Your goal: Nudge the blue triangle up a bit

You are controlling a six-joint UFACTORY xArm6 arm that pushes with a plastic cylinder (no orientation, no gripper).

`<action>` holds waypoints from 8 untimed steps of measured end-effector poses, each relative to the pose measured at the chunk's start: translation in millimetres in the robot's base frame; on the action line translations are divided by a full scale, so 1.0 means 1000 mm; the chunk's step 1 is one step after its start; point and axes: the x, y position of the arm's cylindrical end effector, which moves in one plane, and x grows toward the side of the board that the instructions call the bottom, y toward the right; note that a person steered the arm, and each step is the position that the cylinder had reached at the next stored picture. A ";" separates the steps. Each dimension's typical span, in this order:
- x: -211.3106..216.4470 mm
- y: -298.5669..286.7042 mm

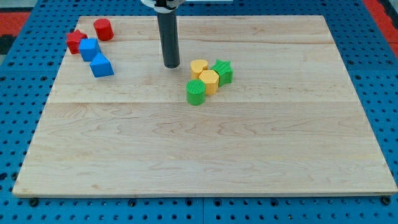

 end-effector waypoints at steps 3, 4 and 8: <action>0.044 -0.070; 0.059 -0.069; 0.085 -0.138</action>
